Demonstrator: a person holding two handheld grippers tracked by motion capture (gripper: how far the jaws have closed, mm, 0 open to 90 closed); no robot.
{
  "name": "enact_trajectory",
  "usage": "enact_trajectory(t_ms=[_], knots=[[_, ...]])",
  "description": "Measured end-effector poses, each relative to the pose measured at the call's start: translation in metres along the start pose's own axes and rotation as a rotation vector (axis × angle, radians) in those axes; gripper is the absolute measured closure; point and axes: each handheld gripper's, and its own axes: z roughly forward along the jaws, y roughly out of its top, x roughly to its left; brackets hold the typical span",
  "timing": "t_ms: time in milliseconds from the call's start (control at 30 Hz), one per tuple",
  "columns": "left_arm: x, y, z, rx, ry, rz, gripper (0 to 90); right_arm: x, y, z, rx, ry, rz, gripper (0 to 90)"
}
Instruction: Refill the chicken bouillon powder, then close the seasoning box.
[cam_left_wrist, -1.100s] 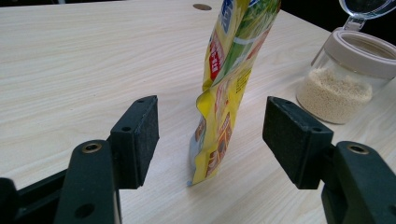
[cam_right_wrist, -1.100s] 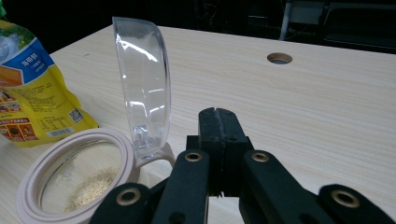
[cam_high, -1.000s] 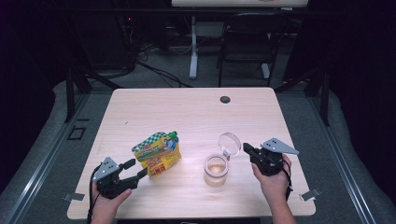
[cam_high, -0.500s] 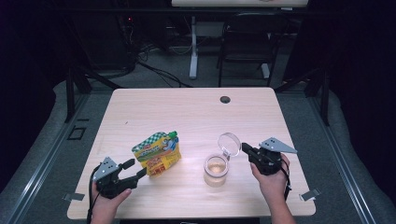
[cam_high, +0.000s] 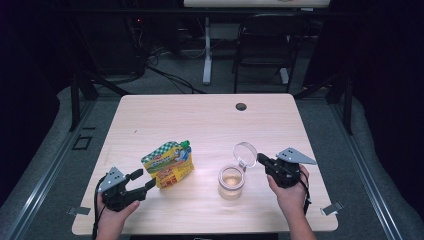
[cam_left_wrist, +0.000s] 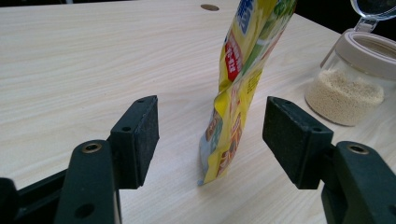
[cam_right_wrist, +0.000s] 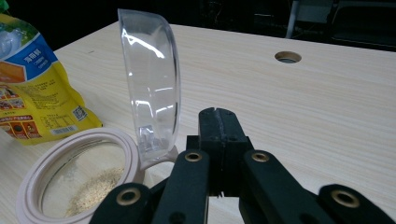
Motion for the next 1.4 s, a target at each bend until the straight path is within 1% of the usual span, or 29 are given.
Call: enact_trajectory(t_ms=[133, 167, 200, 233, 367, 500, 567, 700, 900, 1067, 1333, 1400], knots=[[0.001, -0.001, 0.001, 0.007, 0.000, -0.005, 36.6, 0.001, 0.000, -0.001, -0.005, 0.004, 0.004, 90.0], [0.001, 0.000, 0.001, -0.001, -0.002, -0.005, 36.6, 0.001, 0.000, -0.001, -0.006, 0.001, 0.004, 90.0], [0.001, 0.001, 0.000, 0.007, -0.001, 0.001, 36.6, 0.001, 0.000, -0.001, -0.004, 0.003, 0.003, 90.0], [0.001, 0.001, 0.000, 0.001, -0.003, 0.003, 36.6, 0.001, 0.000, -0.001, -0.004, 0.003, 0.003, 90.0], [0.003, 0.000, 0.000, 0.004, 0.000, -0.010, 36.6, 0.000, 0.000, -0.001, -0.008, 0.008, 0.010, 90.0], [0.003, 0.001, -0.001, -0.004, 0.004, -0.008, 36.6, 0.002, 0.000, 0.000, -0.005, 0.014, 0.005, 90.0], [0.004, 0.000, -0.001, -0.004, 0.005, -0.019, 36.6, 0.003, 0.000, 0.000, -0.006, 0.015, 0.002, 90.0], [0.005, 0.000, -0.002, -0.009, 0.006, -0.012, 36.6, 0.005, 0.000, -0.001, -0.008, 0.016, 0.000, 90.0], [0.005, 0.000, -0.002, 0.002, 0.008, -0.012, 36.6, 0.007, 0.001, -0.001, -0.009, 0.025, -0.008, 90.0], [0.005, -0.001, -0.002, 0.006, 0.008, -0.019, 36.6, 0.012, 0.002, 0.000, -0.011, 0.032, -0.022, 90.0], [0.007, 0.000, -0.008, -0.013, 0.019, -0.028, 36.6, 0.023, 0.002, 0.000, -0.009, 0.062, -0.050, 90.0], [0.008, 0.000, -0.008, -0.014, 0.023, -0.032, 36.6, 0.025, 0.003, 0.000, -0.012, 0.063, -0.054, 90.0]])
